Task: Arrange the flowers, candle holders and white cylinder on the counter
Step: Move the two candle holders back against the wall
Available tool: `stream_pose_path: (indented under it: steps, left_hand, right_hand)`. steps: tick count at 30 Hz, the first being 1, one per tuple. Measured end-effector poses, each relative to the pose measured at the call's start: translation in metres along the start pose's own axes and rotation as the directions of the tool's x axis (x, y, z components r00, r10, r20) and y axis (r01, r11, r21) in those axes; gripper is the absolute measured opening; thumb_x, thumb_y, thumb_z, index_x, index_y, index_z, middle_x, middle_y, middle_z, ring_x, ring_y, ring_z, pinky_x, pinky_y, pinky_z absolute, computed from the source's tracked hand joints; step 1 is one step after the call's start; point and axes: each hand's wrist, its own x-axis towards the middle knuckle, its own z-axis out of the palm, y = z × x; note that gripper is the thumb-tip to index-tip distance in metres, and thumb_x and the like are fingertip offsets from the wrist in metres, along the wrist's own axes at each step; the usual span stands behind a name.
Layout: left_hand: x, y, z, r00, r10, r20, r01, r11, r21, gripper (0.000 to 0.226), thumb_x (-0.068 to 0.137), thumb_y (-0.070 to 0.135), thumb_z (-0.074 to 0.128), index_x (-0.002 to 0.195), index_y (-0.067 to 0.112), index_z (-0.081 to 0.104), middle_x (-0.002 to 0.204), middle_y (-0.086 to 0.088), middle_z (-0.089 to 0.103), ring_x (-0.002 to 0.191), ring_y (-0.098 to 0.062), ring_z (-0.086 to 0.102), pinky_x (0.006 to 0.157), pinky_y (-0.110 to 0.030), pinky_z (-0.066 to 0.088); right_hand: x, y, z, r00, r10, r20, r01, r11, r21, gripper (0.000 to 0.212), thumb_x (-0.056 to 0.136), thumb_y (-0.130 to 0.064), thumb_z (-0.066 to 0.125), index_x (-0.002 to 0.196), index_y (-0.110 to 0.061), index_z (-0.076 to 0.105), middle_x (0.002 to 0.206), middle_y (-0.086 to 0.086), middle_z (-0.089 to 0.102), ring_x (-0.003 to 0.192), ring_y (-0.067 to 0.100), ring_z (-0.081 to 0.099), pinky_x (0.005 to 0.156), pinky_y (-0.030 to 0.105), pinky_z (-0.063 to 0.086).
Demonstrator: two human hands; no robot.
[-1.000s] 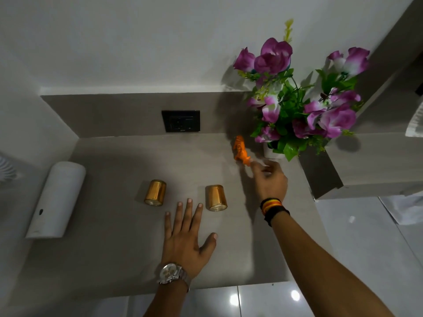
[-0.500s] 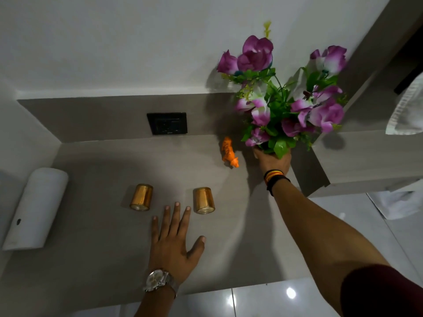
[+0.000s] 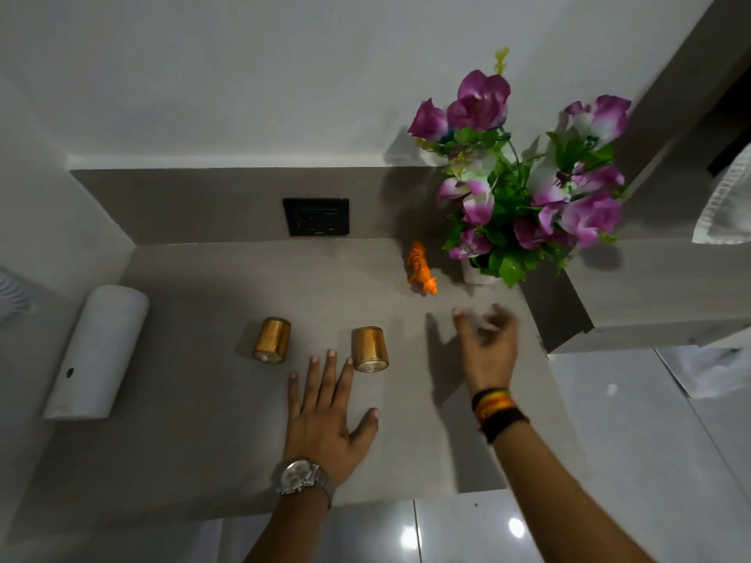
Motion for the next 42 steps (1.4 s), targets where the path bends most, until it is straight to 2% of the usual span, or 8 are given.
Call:
stream_pose_path:
  steps: [3,6,14,17,20,24,33,42]
  left_hand:
    - [0.001,0.002,-0.001,1.000,-0.003,0.024,0.003,1.000,0.024,0.089,0.094,0.076,0.028,0.165,0.025,0.015,0.175,-0.004,0.004,0.162,-0.028,-0.004,0.128,-0.062,0.005]
    - [-0.001,0.003,-0.001,0.999,-0.008,0.044,0.007,1.000,0.028,0.091,0.093,0.078,0.023,0.165,0.024,0.012,0.175,-0.005,0.002,0.161,-0.028,-0.004,0.128,-0.062,0.005]
    - [0.002,-0.004,-0.004,0.997,-0.022,0.079,0.024,0.999,-0.027,0.094,0.090,0.073,0.036,0.163,0.015,0.022,0.173,-0.009,0.016,0.160,-0.031,0.011,0.127,-0.062,0.016]
    - [0.009,-0.018,-0.005,0.997,0.000,0.072,0.002,1.000,-0.023,0.090,0.095,0.072,0.028,0.165,0.017,0.014,0.174,-0.007,0.010,0.161,-0.029,0.008,0.127,-0.057,0.010]
    - [0.010,-0.025,-0.005,0.996,0.031,0.080,-0.030,1.000,-0.009,0.088,0.097,0.074,0.016,0.165,0.018,0.010,0.174,-0.005,0.005,0.161,-0.028,0.003,0.126,-0.054,0.004]
    - [0.011,-0.023,-0.009,0.996,0.027,0.083,-0.026,1.000,-0.017,0.091,0.094,0.076,0.005,0.165,0.020,0.004,0.174,-0.003,-0.002,0.161,-0.025,-0.008,0.127,-0.054,0.001]
    - [0.014,-0.022,-0.012,0.994,0.024,0.103,-0.022,0.999,-0.024,0.091,0.095,0.075,0.025,0.165,0.023,0.000,0.175,0.001,-0.006,0.160,-0.018,-0.015,0.130,-0.054,0.002]
    - [0.012,-0.020,-0.017,0.995,0.013,0.094,-0.006,0.997,-0.072,0.089,0.095,0.068,0.033,0.165,0.026,-0.004,0.174,0.004,-0.011,0.159,-0.014,-0.020,0.129,-0.052,-0.001]
  right_hand:
    - [-0.058,0.000,0.024,0.960,-0.036,0.278,0.085,0.982,-0.168,0.050,0.081,-0.055,0.080,0.116,-0.027,0.060,0.112,-0.003,0.067,0.101,0.017,0.065,0.090,0.044,0.058]
    - [-0.081,-0.011,0.053,0.917,0.006,0.398,0.153,0.918,-0.366,0.071,0.069,-0.070,0.074,0.121,-0.025,0.057,0.112,-0.004,0.064,0.102,0.019,0.063,0.084,0.035,0.055]
    - [-0.076,-0.025,0.082,0.944,0.091,0.316,0.076,0.874,-0.480,0.057,0.079,-0.055,0.081,0.114,-0.015,0.062,0.106,0.005,0.067,0.088,0.022,0.057,0.076,0.033,0.050]
    - [-0.060,-0.036,0.087,0.963,0.022,0.270,0.095,0.906,-0.413,0.059,0.073,-0.059,0.083,0.111,-0.016,0.066,0.109,0.008,0.069,0.094,0.025,0.064,0.085,0.039,0.057]
    - [-0.033,-0.049,0.098,0.961,-0.084,0.264,0.181,0.911,-0.371,0.057,0.062,-0.061,0.081,0.103,-0.023,0.070,0.108,0.005,0.069,0.090,0.022,0.068,0.079,0.039,0.061]
    - [0.010,-0.079,0.131,0.920,-0.173,0.351,0.324,0.839,-0.437,0.055,0.073,-0.035,0.089,0.118,-0.009,0.069,0.128,0.012,0.055,0.110,0.028,0.057,0.084,0.026,0.043]
    - [0.069,-0.091,0.181,0.868,-0.149,0.474,0.395,0.785,-0.477,0.057,0.083,-0.034,0.083,0.129,-0.007,0.064,0.138,0.020,0.050,0.115,0.043,0.062,0.098,0.040,0.049]
    - [0.024,-0.069,0.159,0.863,-0.230,0.450,0.418,0.826,-0.379,0.065,0.087,-0.040,0.078,0.139,-0.011,0.051,0.142,0.014,0.047,0.126,0.034,0.055,0.103,0.042,0.050]
